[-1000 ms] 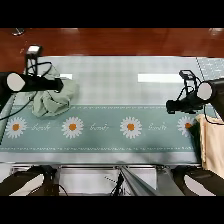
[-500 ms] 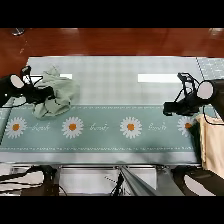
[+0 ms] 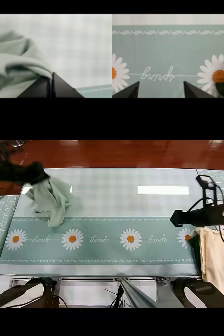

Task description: Fold the shirts.

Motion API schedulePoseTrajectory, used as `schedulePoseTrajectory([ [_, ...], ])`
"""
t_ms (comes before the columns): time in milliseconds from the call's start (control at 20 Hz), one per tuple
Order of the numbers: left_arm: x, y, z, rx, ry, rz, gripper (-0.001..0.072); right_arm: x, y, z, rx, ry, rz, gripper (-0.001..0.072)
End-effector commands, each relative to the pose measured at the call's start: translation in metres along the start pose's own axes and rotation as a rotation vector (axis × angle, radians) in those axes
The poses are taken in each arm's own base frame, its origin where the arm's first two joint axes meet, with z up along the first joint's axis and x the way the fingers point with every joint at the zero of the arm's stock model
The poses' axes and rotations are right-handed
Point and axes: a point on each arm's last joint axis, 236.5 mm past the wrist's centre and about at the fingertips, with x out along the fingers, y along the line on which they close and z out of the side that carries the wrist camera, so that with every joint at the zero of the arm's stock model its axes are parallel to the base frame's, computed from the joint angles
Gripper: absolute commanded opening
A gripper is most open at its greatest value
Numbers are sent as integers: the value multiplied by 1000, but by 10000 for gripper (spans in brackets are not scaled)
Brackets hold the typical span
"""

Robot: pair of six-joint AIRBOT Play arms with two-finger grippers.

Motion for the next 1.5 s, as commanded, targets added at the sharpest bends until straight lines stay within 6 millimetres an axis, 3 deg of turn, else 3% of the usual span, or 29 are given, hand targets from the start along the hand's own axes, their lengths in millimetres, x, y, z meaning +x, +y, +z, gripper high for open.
schedulePoseTrajectory([
  [0,-103,-108,54,130,-282,-177,22,-50,3,4,-5,-171,28,624],
  [200,-180,-193,61,249,-418,-323,22,-92,4,-4,3,-296,57,624],
  [400,-225,-257,59,332,-512,-471,22,-113,5,-15,6,-350,77,624],
  [550,-211,-292,26,368,-420,-573,22,-118,5,-18,6,-362,81,624],
  [650,-176,-310,-14,376,-302,-626,22,-118,5,-18,10,-363,81,624],
  [700,-149,-313,-40,382,-226,-625,22,-118,4,-18,12,-363,78,624],
  [850,-63,-287,-133,357,42,-555,22,-118,4,-18,16,-363,77,624],
  [950,-12,-244,-196,310,220,-461,22,-117,2,-18,17,-361,69,624],
  [1100,34,-172,-288,203,458,-312,24,-98,-8,-23,46,-328,34,625],
  [1200,47,-137,-341,134,592,-249,27,-65,-12,-30,100,-289,25,624],
  [1250,51,-123,-357,125,634,-218,129,-43,-15,-36,125,-247,18,624],
  [1300,54,-112,-368,136,665,-191,596,-19,-17,-43,143,-189,4,624],
  [1350,54,-104,-370,181,684,-177,703,1,-22,-49,158,-128,-23,625],
  [1450,46,-94,-354,256,704,-159,702,27,-39,-53,191,-17,-82,626],
])
